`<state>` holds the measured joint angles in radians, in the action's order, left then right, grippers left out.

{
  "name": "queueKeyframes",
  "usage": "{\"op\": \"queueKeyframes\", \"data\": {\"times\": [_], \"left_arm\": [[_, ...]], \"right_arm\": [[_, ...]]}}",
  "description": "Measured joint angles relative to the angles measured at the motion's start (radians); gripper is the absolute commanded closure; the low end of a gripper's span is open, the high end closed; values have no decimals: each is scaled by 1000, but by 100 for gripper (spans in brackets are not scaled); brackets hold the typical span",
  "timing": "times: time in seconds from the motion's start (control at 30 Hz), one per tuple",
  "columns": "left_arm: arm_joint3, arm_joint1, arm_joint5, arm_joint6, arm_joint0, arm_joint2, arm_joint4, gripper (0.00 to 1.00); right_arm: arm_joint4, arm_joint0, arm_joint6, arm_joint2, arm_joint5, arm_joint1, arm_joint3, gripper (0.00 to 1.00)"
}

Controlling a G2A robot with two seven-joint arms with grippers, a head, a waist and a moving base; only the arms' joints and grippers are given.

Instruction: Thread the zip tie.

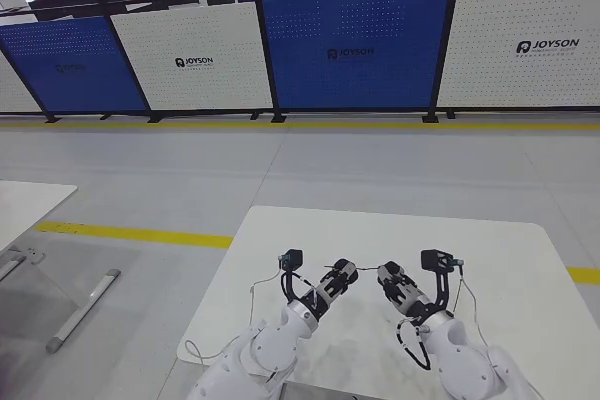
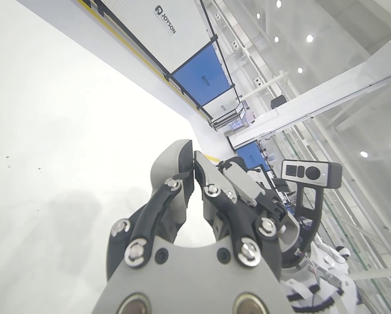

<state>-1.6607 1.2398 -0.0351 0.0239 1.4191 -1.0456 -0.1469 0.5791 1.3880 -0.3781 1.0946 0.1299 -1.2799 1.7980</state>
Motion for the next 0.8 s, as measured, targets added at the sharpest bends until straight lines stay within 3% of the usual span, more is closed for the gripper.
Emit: {"op": "queueKeyframes", "data": {"times": [0.17, 0.47, 0.73, 0.8], "left_arm": [[-1, 2, -8, 11, -3, 4, 7, 100], [-8, 2, -75, 35, 1, 1, 20, 100], [-1, 2, -50, 26, 0, 1, -19, 100], [1, 3, -40, 22, -2, 4, -30, 100]], "right_arm": [[-2, -3, 0, 1, 1, -1, -2, 100], [-38, -16, -31, 1, -20, -4, -13, 100], [-46, -15, -28, 13, -22, -4, -14, 100], [-46, -13, -28, 15, -21, -4, -14, 84]]}}
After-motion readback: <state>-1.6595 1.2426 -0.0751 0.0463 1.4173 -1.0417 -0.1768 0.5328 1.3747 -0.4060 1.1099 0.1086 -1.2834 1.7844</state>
